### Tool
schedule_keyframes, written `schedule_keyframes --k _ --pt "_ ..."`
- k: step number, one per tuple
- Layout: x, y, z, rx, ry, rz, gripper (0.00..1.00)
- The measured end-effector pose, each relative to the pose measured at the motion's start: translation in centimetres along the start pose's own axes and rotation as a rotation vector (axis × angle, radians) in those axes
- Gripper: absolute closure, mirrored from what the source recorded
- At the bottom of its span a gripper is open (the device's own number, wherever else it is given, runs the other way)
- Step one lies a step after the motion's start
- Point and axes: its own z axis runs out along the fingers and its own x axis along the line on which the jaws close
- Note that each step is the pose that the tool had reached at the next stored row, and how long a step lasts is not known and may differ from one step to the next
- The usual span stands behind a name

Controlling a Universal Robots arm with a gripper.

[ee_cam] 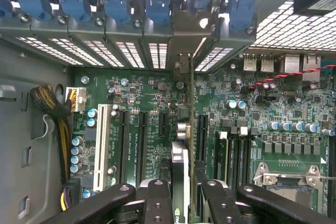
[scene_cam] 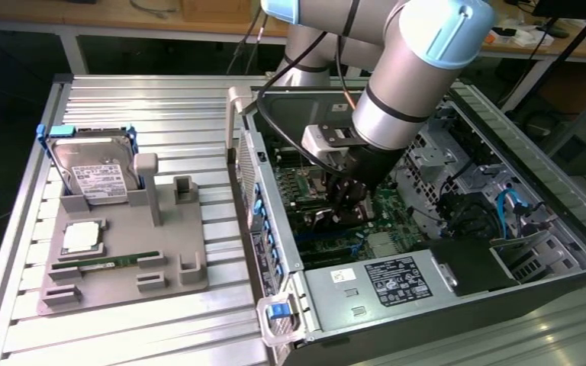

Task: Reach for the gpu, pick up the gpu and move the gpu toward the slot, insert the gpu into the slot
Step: 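Insert the gpu into the slot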

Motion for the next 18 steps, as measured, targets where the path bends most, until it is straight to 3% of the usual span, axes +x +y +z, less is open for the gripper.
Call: schedule_keyframes --k 18 --pt "-0.01 -0.01 -0.11 0.0008 -0.0016 0.003 0.73"
